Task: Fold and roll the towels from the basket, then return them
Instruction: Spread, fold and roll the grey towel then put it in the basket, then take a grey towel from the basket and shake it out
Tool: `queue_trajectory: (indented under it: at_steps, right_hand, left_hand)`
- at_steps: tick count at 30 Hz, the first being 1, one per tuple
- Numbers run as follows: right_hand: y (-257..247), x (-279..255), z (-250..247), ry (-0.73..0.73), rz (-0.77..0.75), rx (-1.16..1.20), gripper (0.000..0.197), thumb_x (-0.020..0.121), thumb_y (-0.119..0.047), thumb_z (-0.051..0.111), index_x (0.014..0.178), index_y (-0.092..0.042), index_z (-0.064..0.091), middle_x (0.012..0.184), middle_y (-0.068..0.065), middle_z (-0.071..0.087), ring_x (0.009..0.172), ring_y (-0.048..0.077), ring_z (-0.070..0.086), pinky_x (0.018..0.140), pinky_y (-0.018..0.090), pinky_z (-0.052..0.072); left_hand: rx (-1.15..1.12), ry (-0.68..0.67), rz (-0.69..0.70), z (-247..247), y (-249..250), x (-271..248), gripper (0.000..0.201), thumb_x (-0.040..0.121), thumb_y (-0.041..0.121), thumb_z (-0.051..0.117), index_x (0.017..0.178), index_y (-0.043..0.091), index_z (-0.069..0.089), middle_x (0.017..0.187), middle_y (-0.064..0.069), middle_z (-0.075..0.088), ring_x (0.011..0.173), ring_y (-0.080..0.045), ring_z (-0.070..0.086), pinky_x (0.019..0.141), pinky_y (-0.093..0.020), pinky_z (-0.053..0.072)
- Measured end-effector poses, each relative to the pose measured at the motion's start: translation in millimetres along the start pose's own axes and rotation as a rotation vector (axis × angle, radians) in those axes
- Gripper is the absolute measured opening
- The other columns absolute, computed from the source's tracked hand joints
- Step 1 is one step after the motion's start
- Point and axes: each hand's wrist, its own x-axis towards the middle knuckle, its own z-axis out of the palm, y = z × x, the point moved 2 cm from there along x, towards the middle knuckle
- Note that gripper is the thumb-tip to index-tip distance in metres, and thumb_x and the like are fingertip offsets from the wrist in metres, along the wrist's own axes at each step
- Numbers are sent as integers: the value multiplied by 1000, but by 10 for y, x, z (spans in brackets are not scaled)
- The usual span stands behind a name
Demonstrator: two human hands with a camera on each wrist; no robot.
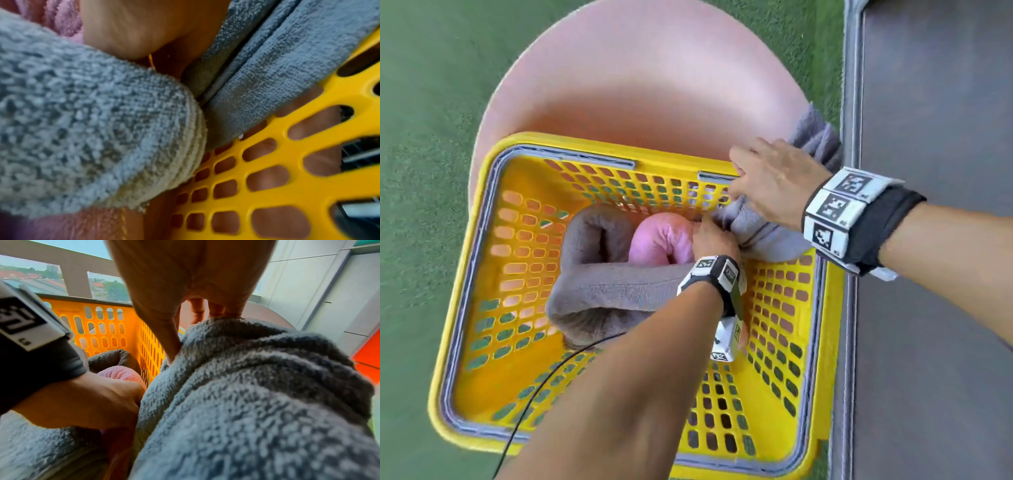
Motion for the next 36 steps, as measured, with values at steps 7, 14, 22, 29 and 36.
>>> queue_trajectory:
  at_steps: [7, 14, 22, 29, 36]
  right_hand:
    - [30, -223, -124, -74, 182, 161, 22, 87, -2, 54, 98, -15, 68, 98, 10, 58, 98, 32, 56, 78, 37, 44]
    - [190, -1120, -930, 197, 625, 700, 14, 92, -18, 56, 93, -12, 68, 90, 5, 64, 88, 23, 58, 70, 27, 35]
    - [-607, -2900, -1917, 922, 940, 829, 43, 89, -34, 60, 56, -23, 35, 61, -10, 24, 59, 7, 24, 58, 32, 21]
    - [-2138, -4656, -2250, 1385, 1355, 631, 46, 93, -32, 60, 49, -37, 48, 51, -11, 27, 57, 10, 26, 57, 34, 21]
    - [-3420, -5563, -2059, 1504, 1462, 671, 57, 89, -37, 64, 72, 16, 51, 71, 0, 35, 68, 11, 32, 62, 25, 25]
  left_hand:
    - [-212, 23, 48, -308, 50, -324, 28, 93, 10, 42, 112, 5, 61, 110, -20, 64, 102, -38, 57, 72, -31, 36]
    - [-446, 13, 537, -1369, 901, -1051, 14, 83, 25, 38, 73, 16, 43, 66, 1, 43, 66, -18, 35, 61, -36, 35]
    - [10, -297, 1344, -2070, 2636, -2669, 13, 88, 21, 47, 79, 13, 52, 62, 5, 46, 64, -13, 43, 62, -30, 37]
    - [385, -656, 1928, -1879, 2782, -4734, 17, 86, 15, 47, 80, 4, 59, 76, -12, 57, 70, -9, 42, 70, -29, 39]
    - [490, -1053, 1908, -1378, 1957, -6113, 18, 94, 16, 52, 80, 8, 60, 74, 5, 51, 65, -7, 45, 68, -24, 37]
